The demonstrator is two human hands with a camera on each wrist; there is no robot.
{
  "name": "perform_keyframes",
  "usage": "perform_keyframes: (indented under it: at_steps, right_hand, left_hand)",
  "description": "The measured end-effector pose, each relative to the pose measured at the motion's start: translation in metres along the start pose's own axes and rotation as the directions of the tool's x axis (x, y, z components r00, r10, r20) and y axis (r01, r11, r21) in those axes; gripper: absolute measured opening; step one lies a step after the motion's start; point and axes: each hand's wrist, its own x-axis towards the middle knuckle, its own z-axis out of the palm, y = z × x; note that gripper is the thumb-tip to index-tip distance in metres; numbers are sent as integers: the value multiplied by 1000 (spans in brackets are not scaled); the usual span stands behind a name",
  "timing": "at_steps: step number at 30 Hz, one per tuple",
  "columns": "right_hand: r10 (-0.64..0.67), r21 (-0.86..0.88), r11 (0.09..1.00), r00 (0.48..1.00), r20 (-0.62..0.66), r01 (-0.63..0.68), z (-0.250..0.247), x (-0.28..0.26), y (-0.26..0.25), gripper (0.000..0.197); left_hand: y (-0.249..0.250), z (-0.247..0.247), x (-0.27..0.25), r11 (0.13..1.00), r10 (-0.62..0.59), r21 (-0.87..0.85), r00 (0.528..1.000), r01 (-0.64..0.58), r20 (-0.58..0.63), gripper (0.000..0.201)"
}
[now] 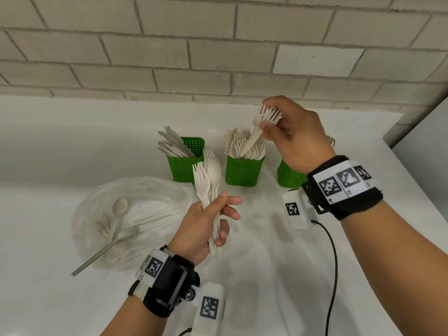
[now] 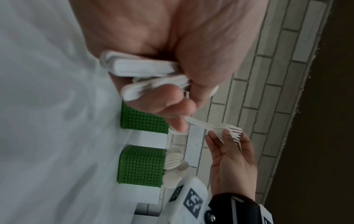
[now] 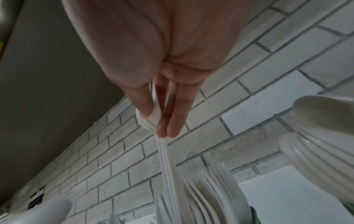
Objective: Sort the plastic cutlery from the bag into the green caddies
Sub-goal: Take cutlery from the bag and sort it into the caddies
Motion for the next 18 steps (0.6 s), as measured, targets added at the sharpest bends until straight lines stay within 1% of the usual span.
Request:
perform_keyframes:
  at_steps: [3,6,9,11,13,15,18]
  right_hand:
    - [-37,-80,996,990,138,49,-2,7,-2,16]
    - [-33,-170,983,970,243,76,-9,16,-4,16]
    - [-60,-283,948,956,287,145,-9,26,-2,15]
    - [-97,-348,915,947,306,205,-4,30,5,19]
    - [-113,-418,873,938,328,251,4,31,14,26]
    - [-125,-491,818,926,357,300,15,28,24,28]
    - [-96,-548,766,903,418,335,29,22,32,28]
  left_hand:
    - [0,-3,0,1000,2,-6,1000,-2,-8,36]
    - [1,-6,1,1000,11,-16,1000,-12,-13,37]
    - [2,-6,2,1000,14,-28,1000,-14,-14,36]
    - [1,-6,2,999,16,-32,1000,-16,-11,37]
    - [1,-5,3,999,19,-33,1000,-19,-9,37]
    - [0,-5,4,999,21,-36,1000,-22,-6,38]
    - [1,-6,4,999,26,-41,1000,-26,-1,41]
